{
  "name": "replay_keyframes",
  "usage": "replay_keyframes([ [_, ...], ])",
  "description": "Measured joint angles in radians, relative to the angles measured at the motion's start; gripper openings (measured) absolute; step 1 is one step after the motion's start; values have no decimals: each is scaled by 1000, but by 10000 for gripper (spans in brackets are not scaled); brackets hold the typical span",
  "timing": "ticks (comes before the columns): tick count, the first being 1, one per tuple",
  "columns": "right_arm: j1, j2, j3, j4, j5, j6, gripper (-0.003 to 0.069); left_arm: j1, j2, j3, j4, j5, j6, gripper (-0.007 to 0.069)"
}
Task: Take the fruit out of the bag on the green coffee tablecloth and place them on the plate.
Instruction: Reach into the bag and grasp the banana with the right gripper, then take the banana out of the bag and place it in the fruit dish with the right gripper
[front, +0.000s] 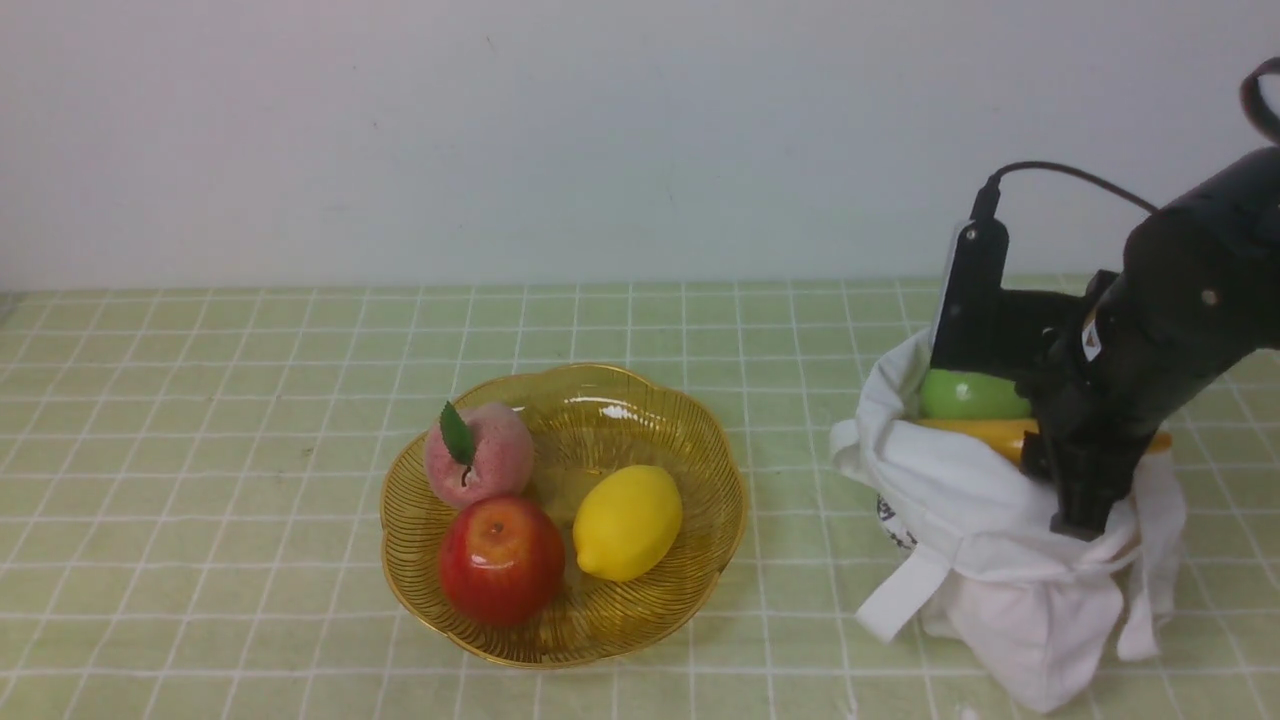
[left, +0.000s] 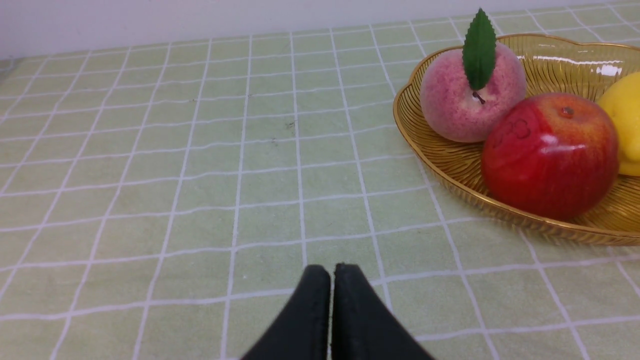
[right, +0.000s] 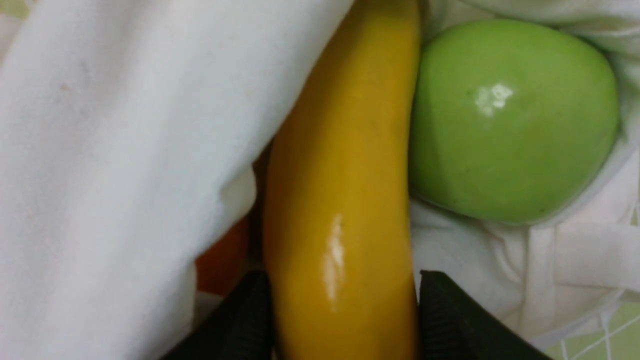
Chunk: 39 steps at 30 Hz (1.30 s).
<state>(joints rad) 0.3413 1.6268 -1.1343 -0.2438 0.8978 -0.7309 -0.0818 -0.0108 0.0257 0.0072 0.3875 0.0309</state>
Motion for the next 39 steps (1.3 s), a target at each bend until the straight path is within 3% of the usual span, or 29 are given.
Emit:
replay_keyframes([
  [17, 0, -306, 0, 23, 89, 107, 346, 0, 0, 0, 0, 0, 0, -8],
  [20, 0, -369, 0, 176, 68, 147, 346, 0, 0, 0, 0, 0, 0, -8],
  [23, 1, -385, 0, 406, 48, 152, 346, 0, 0, 0, 0, 0, 0, -8],
  [24, 2, -384, 0, 422, 46, 152, 346, 0, 0, 0, 0, 0, 0, -8],
  [25, 18, -367, 0, 585, 38, 152, 346, 0, 0, 0, 0, 0, 0, -8],
  [28, 54, -325, 0, 735, 12, 152, 346, 0, 0, 0, 0, 0, 0, -8],
  [33, 171, -202, 0, 845, -90, 161, 346, 0, 0, 0, 0, 0, 0, -8],
  [39, 243, -56, 0, 863, -303, 215, 346, 0, 0, 0, 0, 0, 0, -8],
])
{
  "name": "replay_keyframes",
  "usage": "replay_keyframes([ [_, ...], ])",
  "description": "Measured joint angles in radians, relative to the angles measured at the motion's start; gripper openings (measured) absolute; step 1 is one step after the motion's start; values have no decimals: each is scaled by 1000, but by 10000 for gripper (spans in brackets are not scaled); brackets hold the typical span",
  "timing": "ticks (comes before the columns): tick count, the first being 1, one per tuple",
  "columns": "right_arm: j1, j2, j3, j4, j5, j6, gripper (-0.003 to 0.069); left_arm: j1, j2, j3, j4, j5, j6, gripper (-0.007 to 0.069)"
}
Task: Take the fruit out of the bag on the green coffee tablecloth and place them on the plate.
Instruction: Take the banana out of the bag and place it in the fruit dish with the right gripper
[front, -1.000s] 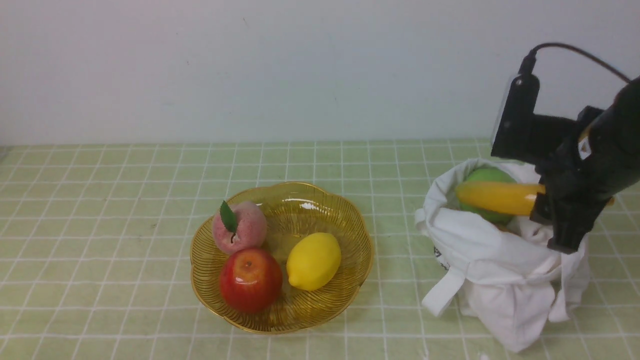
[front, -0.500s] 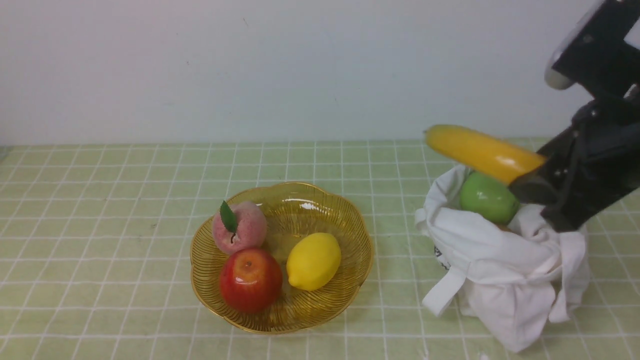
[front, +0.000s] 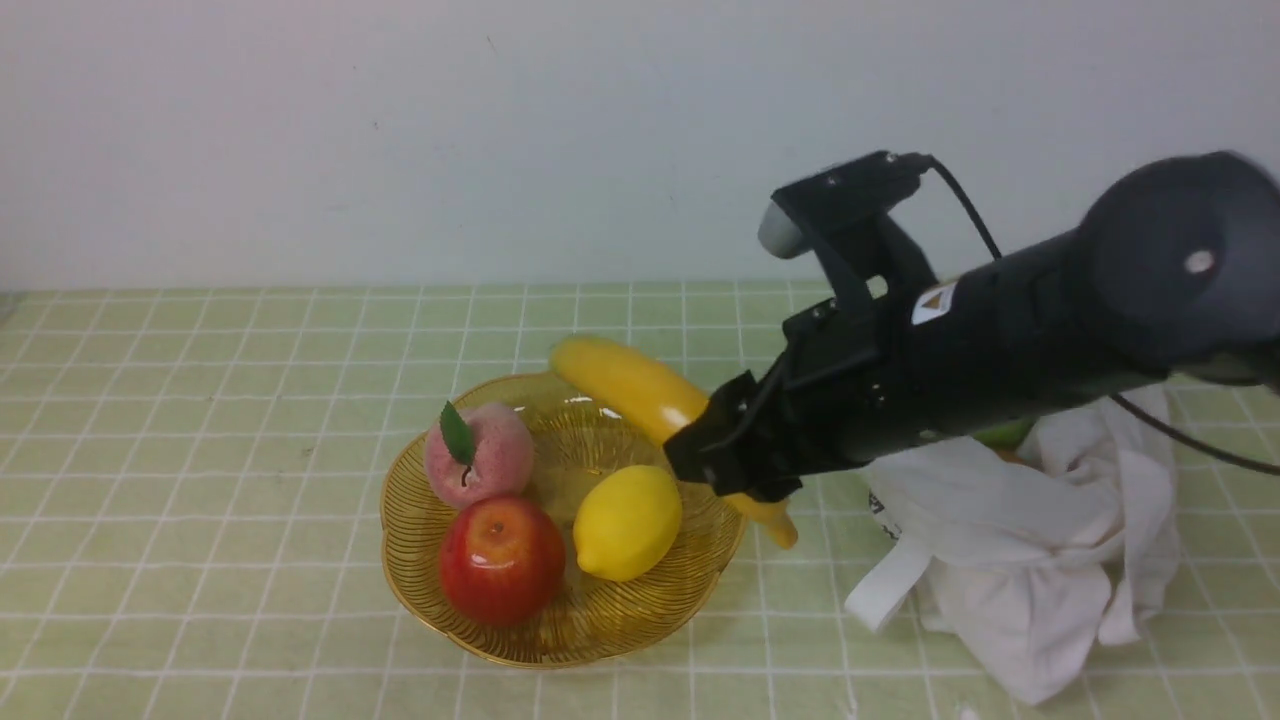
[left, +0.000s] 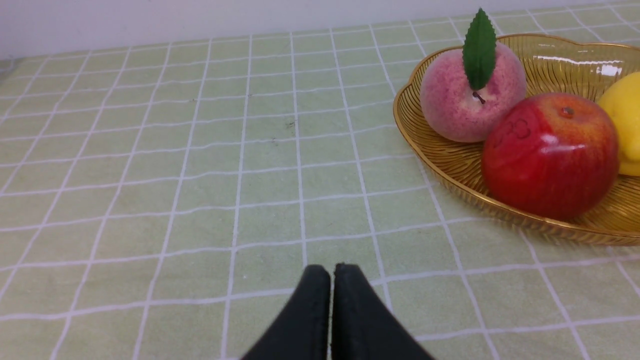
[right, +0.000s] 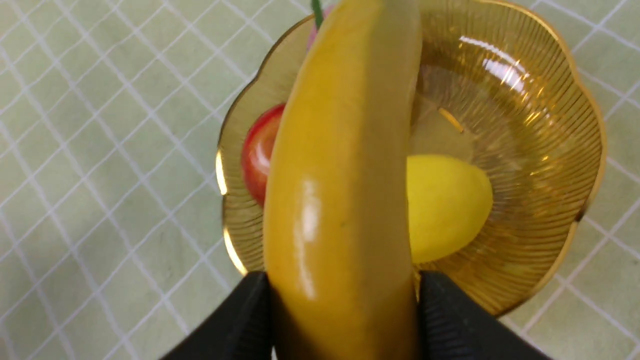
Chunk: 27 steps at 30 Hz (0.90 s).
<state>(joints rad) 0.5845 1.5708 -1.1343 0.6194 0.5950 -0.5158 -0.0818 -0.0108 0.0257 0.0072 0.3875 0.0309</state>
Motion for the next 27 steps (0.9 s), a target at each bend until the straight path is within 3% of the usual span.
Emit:
replay_keyframes([
  [11, 1, 194, -20, 19, -269, 14, 346, 0, 0, 0, 0, 0, 0, -8],
  [27, 8, 328, -86, 44, -281, 11, 351, 0, 0, 0, 0, 0, 0, -8],
])
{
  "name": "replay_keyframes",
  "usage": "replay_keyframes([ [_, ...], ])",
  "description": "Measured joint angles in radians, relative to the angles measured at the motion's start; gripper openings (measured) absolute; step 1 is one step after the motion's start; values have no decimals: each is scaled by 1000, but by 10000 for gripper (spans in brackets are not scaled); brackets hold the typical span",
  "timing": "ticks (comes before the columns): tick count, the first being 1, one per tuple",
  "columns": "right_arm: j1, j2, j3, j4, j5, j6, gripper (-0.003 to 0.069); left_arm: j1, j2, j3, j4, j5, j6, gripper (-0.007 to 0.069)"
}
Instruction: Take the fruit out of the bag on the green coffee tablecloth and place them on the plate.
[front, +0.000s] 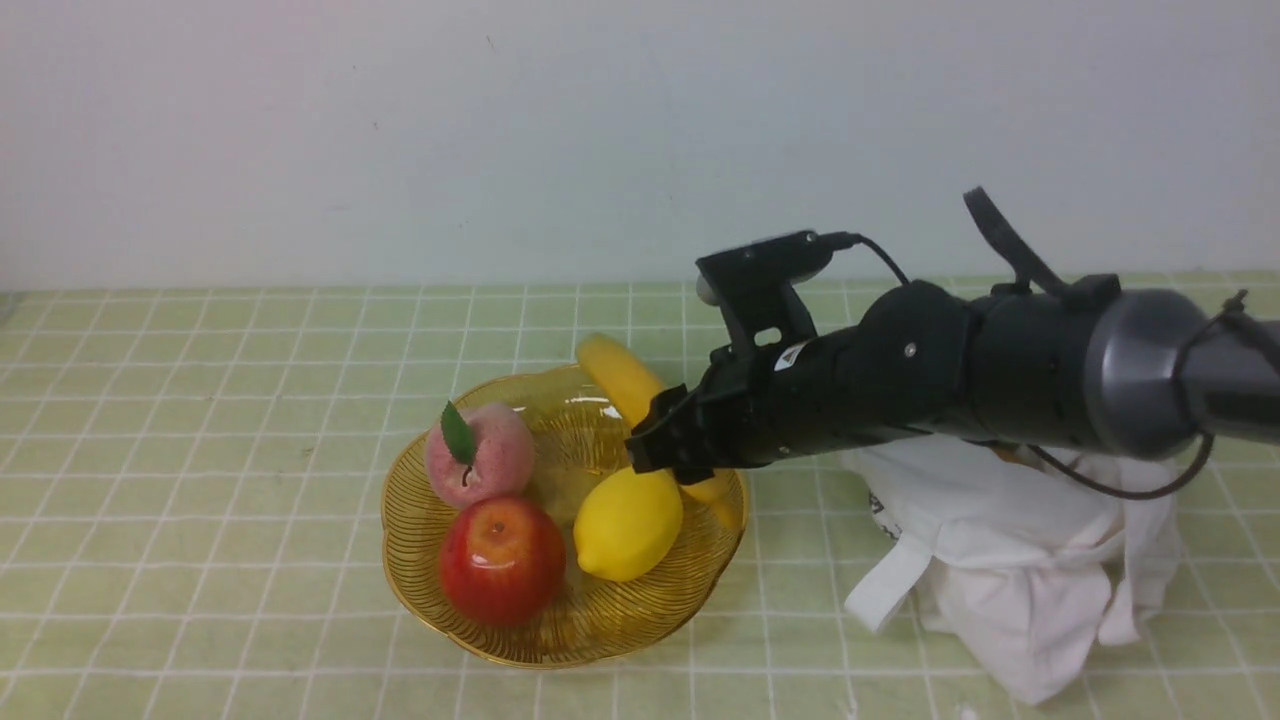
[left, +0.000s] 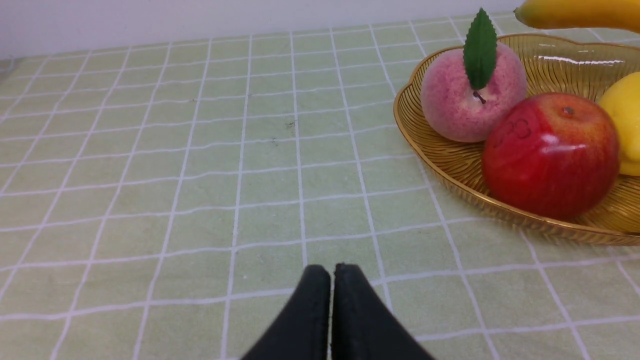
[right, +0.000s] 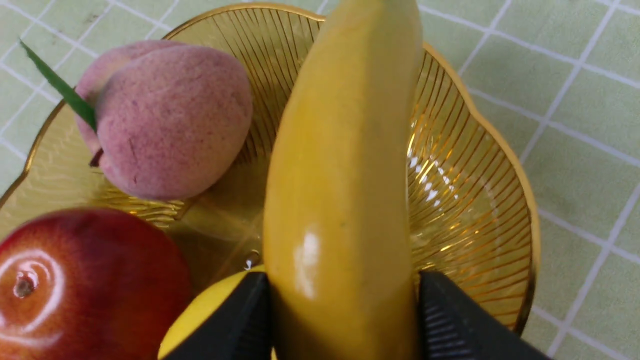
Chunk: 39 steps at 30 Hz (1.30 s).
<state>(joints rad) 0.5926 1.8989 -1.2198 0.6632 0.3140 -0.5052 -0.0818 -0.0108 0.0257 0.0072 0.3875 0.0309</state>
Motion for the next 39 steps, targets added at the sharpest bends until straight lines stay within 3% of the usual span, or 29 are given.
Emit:
replay_keyframes([
  [10, 2, 0, -1, -10, 64, 0, 502, 0, 0, 0, 0, 0, 0, -8],
  [18, 0, -132, -1, -127, 149, 21, 505, 0, 0, 0, 0, 0, 0, -8],
  [21, -15, -299, -1, -207, 258, 94, 422, 0, 0, 0, 0, 0, 0, -8],
  [24, -28, -496, -1, -340, 387, 214, 265, 0, 0, 0, 0, 0, 0, -8],
  [25, -28, -507, -1, -360, 402, 223, 243, 0, 0, 0, 0, 0, 0, -8],
  [29, -28, -746, -1, -572, 514, 499, 41, 0, 0, 0, 0, 0, 0, -8],
  [32, -28, -915, 10, -757, 536, 716, -3, 0, 0, 0, 0, 0, 0, -8],
  [39, -30, -1249, 235, -1036, 385, 978, -11, 0, 0, 0, 0, 0, 0, -8],
])
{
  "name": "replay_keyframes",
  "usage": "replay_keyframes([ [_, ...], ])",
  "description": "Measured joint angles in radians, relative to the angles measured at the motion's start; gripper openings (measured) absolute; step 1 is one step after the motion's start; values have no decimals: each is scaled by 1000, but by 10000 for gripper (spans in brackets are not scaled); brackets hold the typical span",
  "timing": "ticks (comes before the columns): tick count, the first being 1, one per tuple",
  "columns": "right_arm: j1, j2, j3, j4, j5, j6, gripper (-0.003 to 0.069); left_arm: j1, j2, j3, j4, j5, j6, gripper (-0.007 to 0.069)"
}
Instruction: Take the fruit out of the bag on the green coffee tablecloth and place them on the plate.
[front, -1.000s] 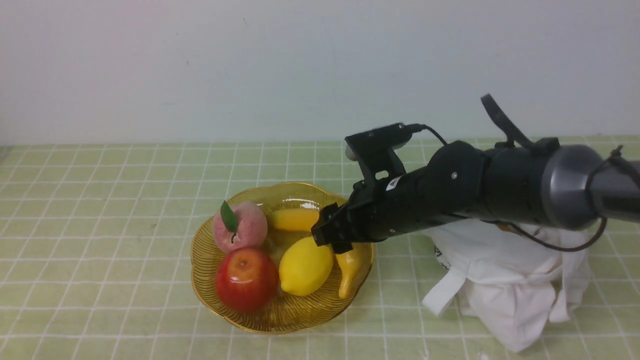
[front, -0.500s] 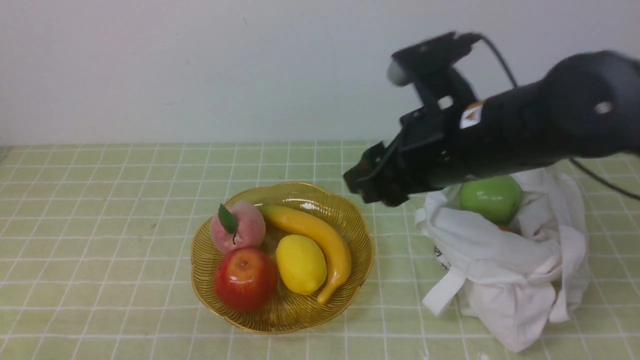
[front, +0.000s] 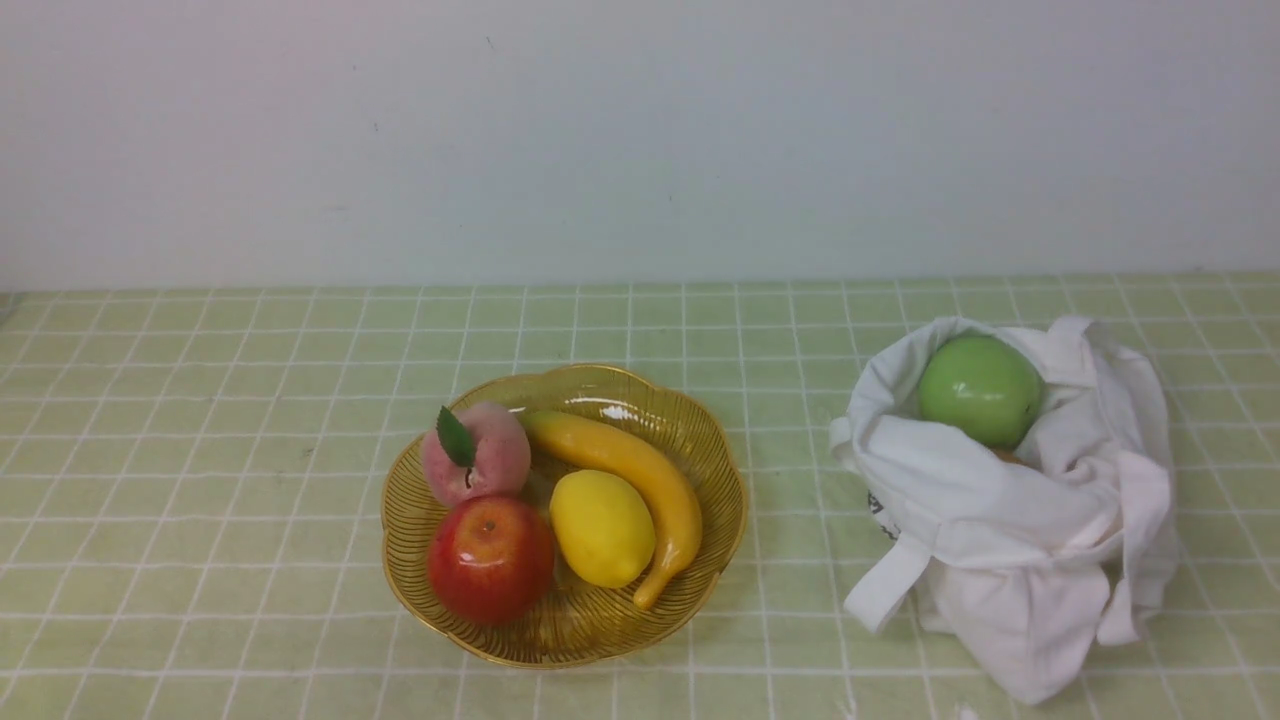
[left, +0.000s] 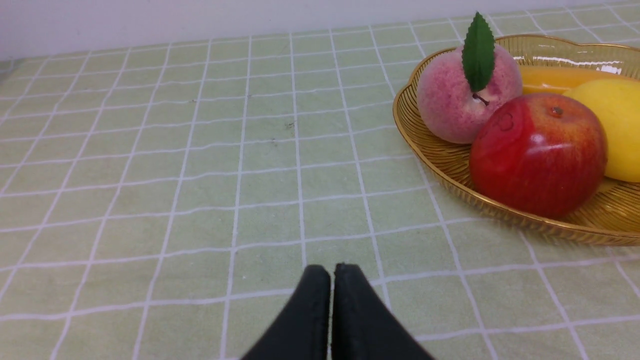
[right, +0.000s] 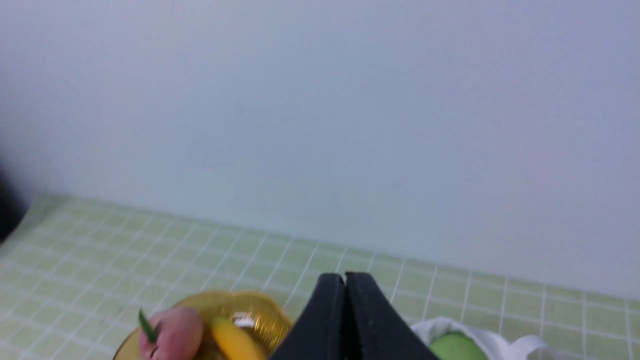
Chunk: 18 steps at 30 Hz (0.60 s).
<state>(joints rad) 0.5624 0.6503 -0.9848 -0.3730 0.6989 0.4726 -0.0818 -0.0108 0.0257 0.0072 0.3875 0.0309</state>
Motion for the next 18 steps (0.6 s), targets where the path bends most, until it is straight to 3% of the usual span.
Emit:
replay_keyframes([
  [4, 0, -190, 289, -112, -223, 104, -11, 0, 0, 0, 0, 0, 0, -8],
  [9, 0, -270, 489, -175, -478, 121, -11, 0, 0, 0, 0, 0, 0, -8],
  [18, 0, -277, 627, -210, -735, 122, -11, 0, 0, 0, 0, 0, 0, -8],
])
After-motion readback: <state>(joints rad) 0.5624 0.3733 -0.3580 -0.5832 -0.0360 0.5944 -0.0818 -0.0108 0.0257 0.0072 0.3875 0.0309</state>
